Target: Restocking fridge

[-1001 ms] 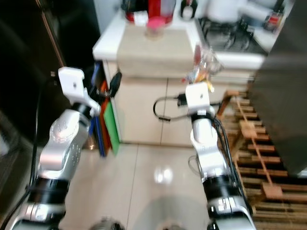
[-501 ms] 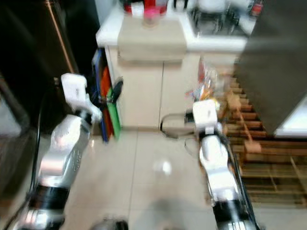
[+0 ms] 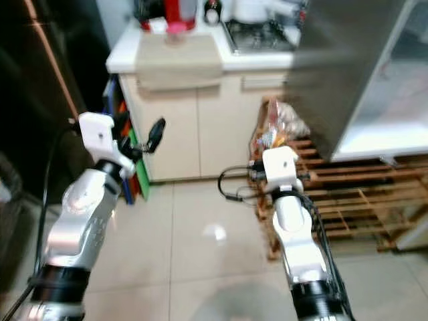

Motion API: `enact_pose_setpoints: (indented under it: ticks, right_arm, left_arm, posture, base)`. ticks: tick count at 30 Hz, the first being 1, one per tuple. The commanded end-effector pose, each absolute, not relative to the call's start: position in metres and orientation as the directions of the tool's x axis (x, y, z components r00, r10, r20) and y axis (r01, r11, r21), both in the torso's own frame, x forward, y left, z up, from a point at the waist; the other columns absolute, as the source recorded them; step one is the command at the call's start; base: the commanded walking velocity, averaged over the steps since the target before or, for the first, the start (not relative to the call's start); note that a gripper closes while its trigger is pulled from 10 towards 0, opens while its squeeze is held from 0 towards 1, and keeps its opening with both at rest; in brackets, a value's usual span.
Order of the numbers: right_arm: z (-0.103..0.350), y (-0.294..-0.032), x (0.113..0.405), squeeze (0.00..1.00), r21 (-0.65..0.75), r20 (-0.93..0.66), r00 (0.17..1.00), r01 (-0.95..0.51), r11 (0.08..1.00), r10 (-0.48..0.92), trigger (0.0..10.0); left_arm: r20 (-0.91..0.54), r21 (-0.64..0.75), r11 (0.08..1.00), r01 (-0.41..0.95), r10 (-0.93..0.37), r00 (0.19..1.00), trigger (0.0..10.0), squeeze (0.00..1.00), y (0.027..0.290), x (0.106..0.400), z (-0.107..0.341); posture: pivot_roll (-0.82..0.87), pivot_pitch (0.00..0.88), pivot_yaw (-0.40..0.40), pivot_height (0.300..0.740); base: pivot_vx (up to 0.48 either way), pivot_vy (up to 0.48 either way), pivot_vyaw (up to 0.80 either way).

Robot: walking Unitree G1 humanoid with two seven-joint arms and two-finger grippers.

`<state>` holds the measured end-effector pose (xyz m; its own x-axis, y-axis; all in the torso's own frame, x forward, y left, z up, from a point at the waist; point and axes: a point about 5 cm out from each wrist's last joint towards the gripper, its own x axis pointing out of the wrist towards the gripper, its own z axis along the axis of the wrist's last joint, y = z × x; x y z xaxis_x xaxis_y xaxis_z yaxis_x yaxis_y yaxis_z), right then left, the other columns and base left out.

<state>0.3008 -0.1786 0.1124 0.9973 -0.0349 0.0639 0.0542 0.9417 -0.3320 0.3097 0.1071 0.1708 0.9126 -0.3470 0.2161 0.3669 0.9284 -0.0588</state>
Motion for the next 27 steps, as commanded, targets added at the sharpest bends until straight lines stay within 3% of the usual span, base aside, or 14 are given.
enact_pose_setpoints:
  ticks: [1, 17, 27]
  right_arm:
    - [0.119, -0.169, 0.302, 0.00, -0.320, 0.086, 0.996, 0.040, 0.947, -0.013, 10.0]
    - [0.113, -0.175, 0.301, 0.00, -0.306, 0.054, 0.998, 0.056, 0.950, -0.041, 10.0]
    - [0.119, -0.187, 0.302, 0.00, -0.321, 0.080, 0.994, 0.101, 0.942, -0.079, 10.0]
  left_arm:
    - [0.216, -0.050, 0.929, 0.367, -0.349, 0.912, 10.0, 0.00, 0.113, 0.311, 0.175]
    - [0.237, -0.061, 0.933, 0.354, -0.331, 0.913, 10.0, 0.00, 0.111, 0.317, 0.177]
    - [0.277, -0.054, 0.885, 0.462, -0.432, 0.858, 10.0, 0.00, 0.092, 0.315, 0.183]
  posture:
    - [-0.09, 0.000, 0.054, 0.740]
    - [-0.10, 0.000, 0.037, 0.740]
    - [-0.13, 0.000, 0.067, 0.740]
  base:
    - [0.274, -0.394, 0.00]
    - [0.273, -0.392, 0.00]
    - [0.263, -0.398, 0.00]
